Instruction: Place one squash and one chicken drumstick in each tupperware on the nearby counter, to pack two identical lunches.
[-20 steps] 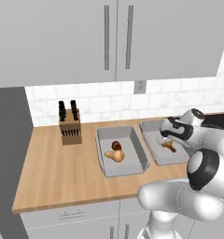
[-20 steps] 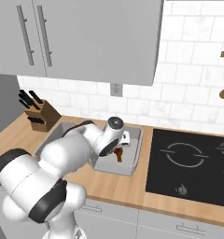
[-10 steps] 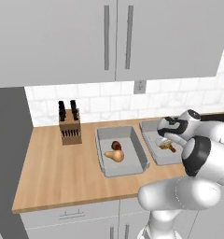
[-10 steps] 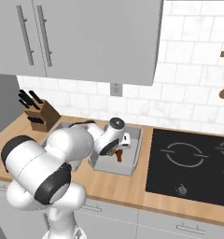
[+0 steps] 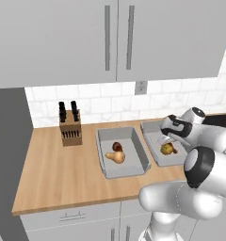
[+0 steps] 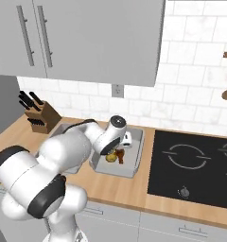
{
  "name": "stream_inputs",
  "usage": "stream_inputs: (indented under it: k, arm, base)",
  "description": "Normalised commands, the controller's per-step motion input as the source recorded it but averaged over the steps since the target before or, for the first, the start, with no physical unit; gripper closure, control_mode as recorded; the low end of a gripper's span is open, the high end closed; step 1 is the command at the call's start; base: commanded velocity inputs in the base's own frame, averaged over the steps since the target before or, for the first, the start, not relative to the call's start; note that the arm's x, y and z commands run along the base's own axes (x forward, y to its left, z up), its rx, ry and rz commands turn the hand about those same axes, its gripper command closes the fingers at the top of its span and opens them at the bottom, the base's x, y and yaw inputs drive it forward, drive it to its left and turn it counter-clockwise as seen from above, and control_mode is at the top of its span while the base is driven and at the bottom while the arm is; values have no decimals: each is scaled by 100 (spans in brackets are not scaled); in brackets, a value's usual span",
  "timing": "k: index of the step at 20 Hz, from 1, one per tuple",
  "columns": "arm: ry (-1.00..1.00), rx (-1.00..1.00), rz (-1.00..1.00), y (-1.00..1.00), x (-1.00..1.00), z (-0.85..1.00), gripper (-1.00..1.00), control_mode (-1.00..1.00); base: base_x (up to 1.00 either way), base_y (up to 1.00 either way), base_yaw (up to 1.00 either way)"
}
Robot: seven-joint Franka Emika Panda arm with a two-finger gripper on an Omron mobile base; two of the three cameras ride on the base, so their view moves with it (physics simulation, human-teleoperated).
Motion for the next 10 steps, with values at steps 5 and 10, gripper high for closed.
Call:
stream_inputs:
  k: [5,10]
  arm:
    - [0,0,0,23,-16,53,-100,-100]
    - [-12,-4,0,27,-59,44,-100,-100]
  base:
    - [0,0,0]
    - [0,0,0]
